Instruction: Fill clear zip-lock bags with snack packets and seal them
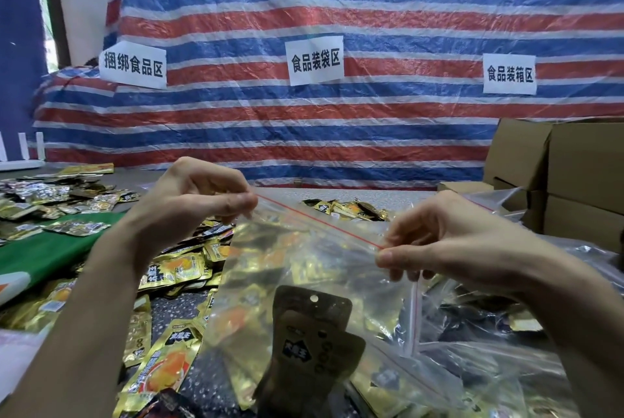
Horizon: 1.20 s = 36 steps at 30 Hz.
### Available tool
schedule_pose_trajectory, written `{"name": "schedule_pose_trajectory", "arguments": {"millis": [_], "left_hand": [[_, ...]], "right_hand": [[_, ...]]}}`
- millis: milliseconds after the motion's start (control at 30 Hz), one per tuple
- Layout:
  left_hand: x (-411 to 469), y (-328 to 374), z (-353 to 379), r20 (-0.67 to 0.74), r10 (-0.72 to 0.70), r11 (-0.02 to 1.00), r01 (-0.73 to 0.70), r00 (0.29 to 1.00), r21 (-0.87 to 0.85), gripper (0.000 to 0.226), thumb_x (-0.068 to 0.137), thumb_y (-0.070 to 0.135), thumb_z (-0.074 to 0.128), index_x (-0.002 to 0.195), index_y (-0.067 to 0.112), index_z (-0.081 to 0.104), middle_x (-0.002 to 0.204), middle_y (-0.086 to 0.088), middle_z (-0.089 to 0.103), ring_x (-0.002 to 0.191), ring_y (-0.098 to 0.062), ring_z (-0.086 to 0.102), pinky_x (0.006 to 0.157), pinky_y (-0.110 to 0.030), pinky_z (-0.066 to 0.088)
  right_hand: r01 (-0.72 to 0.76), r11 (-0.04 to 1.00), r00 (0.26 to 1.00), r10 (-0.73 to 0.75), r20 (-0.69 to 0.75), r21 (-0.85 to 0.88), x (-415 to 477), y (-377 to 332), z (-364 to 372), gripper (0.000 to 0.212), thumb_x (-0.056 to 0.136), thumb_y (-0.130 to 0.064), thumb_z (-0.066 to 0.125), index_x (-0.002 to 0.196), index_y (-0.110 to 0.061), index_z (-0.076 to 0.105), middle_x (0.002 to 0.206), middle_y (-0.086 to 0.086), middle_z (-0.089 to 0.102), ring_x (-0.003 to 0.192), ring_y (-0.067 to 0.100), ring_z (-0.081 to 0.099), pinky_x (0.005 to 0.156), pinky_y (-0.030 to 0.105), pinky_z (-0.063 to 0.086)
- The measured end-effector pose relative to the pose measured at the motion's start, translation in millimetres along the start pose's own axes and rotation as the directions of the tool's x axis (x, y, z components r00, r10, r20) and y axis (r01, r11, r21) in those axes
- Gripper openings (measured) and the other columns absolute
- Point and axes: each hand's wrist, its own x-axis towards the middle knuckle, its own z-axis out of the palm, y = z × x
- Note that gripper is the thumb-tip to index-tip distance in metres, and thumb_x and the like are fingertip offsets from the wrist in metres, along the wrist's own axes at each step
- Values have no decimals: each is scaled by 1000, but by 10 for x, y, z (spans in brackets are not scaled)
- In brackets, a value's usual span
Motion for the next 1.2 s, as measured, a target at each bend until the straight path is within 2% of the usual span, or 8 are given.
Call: {"name": "schedule_pose_trajectory", "arguments": {"millis": [300, 433, 533, 667, 767, 933, 1067, 1200], "left_hand": [[-4, -80, -33, -14, -55, 997, 55, 998, 45, 15, 77, 24, 67, 71, 12, 75, 68, -12, 64, 62, -15, 55, 56, -19, 45], [-9, 3, -40, 45, -81, 995, 78, 996, 68, 18, 82, 31, 65, 76, 17, 75, 74, -9, 68, 67, -14, 63, 59, -18, 50], [27, 82, 21, 53, -132, 988, 127, 990, 86, 24, 92, 37, 62, 80, 18, 71, 85, -7, 74, 80, -19, 71, 62, -23, 56], [128, 144, 234, -74, -190, 981, 192, 979, 27, 20, 92, 30, 51, 87, 11, 55, 78, -17, 74, 59, -39, 69, 40, -31, 51], [316, 197, 289, -260, -134, 980, 166, 956, 105, 16, 98, 28, 49, 85, 20, 54, 74, -14, 74, 50, -38, 67, 33, -29, 45], [1010, 315, 112, -453, 0, 930, 166, 892, 328, 19, 104, 27, 49, 87, 26, 56, 76, -14, 72, 57, -32, 71, 43, -39, 56], [1687, 433, 330, -486, 110, 955, 44, 867, 295, 13, 105, 22, 46, 94, 21, 53, 90, -19, 69, 61, -16, 72, 45, -29, 55], [1909, 353, 987, -469, 96, 969, 25, 878, 245, 14, 105, 13, 42, 98, 14, 54, 93, -7, 63, 87, -29, 70, 69, -49, 61]], "right_hand": [[-50, 997, 999, 50, -7, -53, -8, 113, -71, 11, 87, -19, 75, 80, -11, 78, 74, 1, 76, 68, 13, 68, 66, 33, 56], [-39, 996, 999, 36, -38, -75, -11, 129, -90, 12, 87, -21, 76, 77, -13, 78, 69, -4, 75, 61, 4, 66, 56, 17, 50], [-37, 997, 994, 30, -106, -66, -5, 149, -111, 13, 86, -21, 77, 75, -13, 78, 68, -3, 74, 57, 3, 64, 53, 14, 47], [-78, 996, 963, 67, -260, -34, 37, 191, -112, 15, 88, -21, 75, 74, -15, 75, 66, 0, 73, 53, 3, 63, 50, 17, 48], [-73, 997, 929, 74, -363, 16, 56, 231, -131, 18, 88, -24, 72, 73, -16, 73, 67, -1, 73, 54, 4, 62, 55, 27, 52], [-105, 991, 934, 126, -336, 79, 75, 305, -165, 24, 91, -35, 65, 75, -18, 71, 68, -5, 74, 57, 6, 65, 62, 36, 57], [-126, 985, 927, 159, -339, 120, 97, 355, -185, 25, 91, -31, 60, 76, -14, 71, 72, 2, 74, 69, 20, 70, 72, 51, 61], [-154, 982, 912, 185, -365, 114, 90, 442, -224, 28, 83, -31, 55, 83, -8, 70, 76, 7, 74, 73, 28, 71, 71, 54, 60]]}}
